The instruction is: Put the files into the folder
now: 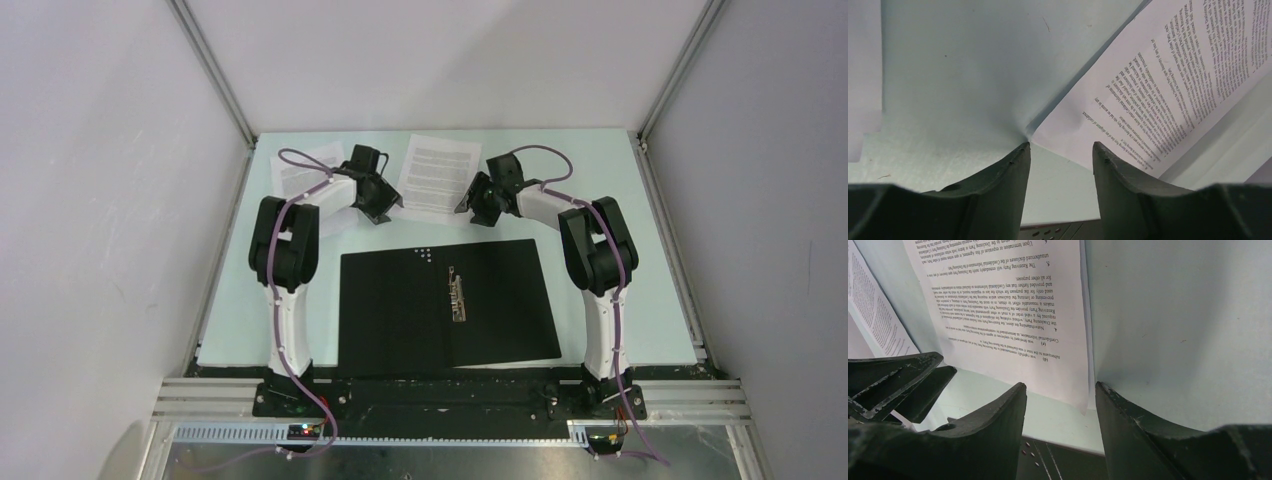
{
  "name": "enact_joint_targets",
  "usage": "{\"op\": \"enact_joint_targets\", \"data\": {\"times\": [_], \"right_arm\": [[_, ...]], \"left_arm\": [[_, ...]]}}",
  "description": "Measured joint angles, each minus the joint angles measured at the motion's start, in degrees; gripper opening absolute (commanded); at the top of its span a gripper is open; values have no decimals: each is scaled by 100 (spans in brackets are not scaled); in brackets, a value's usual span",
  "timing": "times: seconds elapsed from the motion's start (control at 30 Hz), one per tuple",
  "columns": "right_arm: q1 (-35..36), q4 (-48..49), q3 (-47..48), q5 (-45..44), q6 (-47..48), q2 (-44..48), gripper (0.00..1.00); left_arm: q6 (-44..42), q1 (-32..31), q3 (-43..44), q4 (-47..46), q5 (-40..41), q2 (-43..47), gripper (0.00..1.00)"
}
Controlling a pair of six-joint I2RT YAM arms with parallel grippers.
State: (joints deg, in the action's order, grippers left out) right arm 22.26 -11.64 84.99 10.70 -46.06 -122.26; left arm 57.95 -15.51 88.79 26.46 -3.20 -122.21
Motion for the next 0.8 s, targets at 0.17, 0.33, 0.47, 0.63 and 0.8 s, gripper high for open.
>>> {"op": "enact_joint_targets", "data": {"times": [0.17,0.33,0.47,0.63,0.8], "right_arm": [[-22,7,0,46,0,-7,58],[-35,11,0,83,-2,-11,57],[-39,13,0,103,-4,-11,57],[-48,15,0,122,-2,-13,58],[-66,28,0,181,-2,-24,57]], "left_arm": [[116,-17,-50,-44,7,0,47],[195,-26,-59,-39,15,-4,37],[203,-42,-55,-48,22,-37,31],[197,-55,-24,-96,2,-87,22],[157,-63,-15,-162,2,-120,13]]}}
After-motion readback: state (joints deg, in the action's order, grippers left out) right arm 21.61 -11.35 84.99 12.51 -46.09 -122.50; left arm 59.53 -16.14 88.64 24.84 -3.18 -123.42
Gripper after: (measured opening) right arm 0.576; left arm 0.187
